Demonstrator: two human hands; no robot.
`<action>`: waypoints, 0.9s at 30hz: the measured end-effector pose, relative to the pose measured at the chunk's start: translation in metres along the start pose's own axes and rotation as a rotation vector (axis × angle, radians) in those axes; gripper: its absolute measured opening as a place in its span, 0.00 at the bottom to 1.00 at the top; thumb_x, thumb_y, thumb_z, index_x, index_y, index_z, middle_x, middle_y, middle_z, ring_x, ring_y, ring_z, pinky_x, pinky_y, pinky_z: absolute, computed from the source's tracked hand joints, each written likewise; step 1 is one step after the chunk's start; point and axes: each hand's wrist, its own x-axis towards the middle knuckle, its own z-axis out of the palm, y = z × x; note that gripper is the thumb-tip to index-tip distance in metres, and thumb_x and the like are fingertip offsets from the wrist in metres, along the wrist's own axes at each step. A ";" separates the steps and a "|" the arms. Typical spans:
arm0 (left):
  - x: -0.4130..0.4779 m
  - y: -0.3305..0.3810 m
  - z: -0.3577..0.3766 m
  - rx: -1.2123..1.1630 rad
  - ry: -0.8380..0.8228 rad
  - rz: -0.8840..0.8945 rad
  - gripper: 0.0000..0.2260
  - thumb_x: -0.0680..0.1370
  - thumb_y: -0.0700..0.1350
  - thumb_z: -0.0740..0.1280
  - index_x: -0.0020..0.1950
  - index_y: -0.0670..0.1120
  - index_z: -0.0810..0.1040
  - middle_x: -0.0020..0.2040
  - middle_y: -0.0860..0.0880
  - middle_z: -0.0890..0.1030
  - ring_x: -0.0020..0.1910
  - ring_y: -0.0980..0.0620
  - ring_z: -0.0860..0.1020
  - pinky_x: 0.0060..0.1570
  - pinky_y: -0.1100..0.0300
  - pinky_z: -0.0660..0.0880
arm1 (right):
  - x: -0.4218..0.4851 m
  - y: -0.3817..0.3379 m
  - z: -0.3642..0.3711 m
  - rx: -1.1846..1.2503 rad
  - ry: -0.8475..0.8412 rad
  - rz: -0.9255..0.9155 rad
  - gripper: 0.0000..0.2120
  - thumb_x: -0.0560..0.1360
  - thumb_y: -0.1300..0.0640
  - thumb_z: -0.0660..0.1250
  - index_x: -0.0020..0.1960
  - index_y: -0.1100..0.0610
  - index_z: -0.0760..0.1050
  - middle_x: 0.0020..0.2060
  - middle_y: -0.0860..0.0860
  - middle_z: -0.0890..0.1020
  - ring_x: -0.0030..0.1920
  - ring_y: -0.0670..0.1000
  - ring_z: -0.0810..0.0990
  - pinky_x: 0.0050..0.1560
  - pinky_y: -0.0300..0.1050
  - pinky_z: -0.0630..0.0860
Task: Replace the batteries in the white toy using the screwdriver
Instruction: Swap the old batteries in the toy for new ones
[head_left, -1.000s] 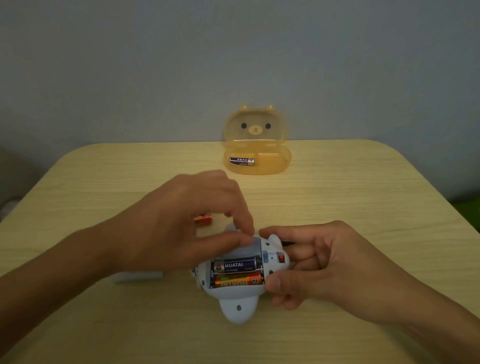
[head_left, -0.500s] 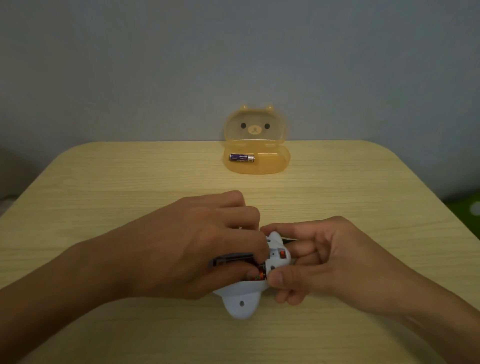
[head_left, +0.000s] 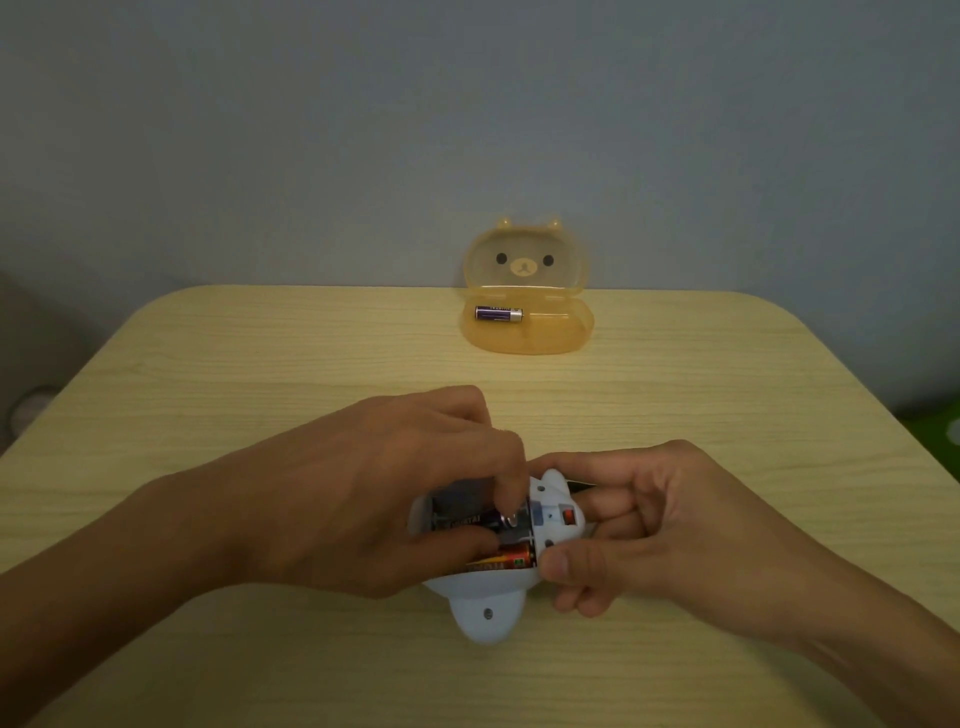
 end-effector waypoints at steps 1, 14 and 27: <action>0.000 0.000 -0.001 -0.058 0.027 -0.037 0.07 0.79 0.51 0.75 0.52 0.55 0.78 0.47 0.59 0.80 0.48 0.58 0.77 0.43 0.60 0.76 | 0.000 0.000 0.001 0.004 0.001 0.003 0.23 0.70 0.69 0.76 0.63 0.55 0.82 0.45 0.57 0.91 0.37 0.53 0.89 0.39 0.42 0.85; 0.095 -0.093 -0.012 -0.245 0.474 -0.459 0.12 0.75 0.38 0.79 0.56 0.46 0.87 0.47 0.55 0.88 0.47 0.62 0.87 0.55 0.63 0.83 | 0.002 0.000 0.002 0.048 0.016 0.018 0.28 0.64 0.63 0.79 0.63 0.52 0.81 0.45 0.57 0.91 0.37 0.54 0.89 0.38 0.43 0.85; 0.110 -0.117 0.012 0.086 0.311 -0.495 0.08 0.76 0.44 0.78 0.55 0.49 0.90 0.48 0.51 0.90 0.37 0.66 0.78 0.43 0.82 0.67 | 0.000 0.003 -0.007 0.079 0.026 0.018 0.27 0.63 0.63 0.78 0.61 0.52 0.82 0.45 0.57 0.91 0.36 0.53 0.89 0.36 0.41 0.85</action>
